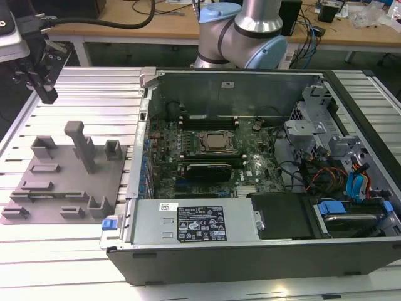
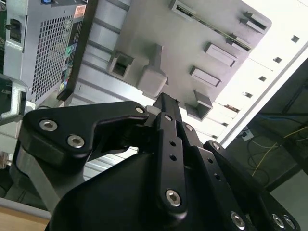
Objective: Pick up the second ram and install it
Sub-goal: 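Reach for the second ram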
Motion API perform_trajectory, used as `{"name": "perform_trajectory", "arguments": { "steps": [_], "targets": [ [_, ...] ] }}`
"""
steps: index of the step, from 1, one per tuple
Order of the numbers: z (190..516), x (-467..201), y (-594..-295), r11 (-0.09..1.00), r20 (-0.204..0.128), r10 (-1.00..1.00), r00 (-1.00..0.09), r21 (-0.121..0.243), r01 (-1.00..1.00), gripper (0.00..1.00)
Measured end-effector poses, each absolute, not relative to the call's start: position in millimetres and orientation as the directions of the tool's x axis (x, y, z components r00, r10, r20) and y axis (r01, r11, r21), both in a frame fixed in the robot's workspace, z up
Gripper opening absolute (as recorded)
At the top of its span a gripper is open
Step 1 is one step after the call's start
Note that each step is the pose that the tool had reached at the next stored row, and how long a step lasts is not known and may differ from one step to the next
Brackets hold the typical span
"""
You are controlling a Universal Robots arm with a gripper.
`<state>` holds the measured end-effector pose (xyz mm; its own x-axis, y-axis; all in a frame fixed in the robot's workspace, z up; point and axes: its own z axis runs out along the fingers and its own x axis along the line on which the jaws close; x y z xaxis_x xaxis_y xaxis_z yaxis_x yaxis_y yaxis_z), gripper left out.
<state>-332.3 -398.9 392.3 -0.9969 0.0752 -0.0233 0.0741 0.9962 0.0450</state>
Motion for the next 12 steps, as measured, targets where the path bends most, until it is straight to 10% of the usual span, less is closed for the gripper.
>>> {"name": "perform_trajectory", "arguments": {
  "steps": [12],
  "targets": [
    [391.1, -357.4, -407.5, 0.996, -0.023, 0.075, -0.997, 0.045, 0.074, 0.08]
  ]
}}
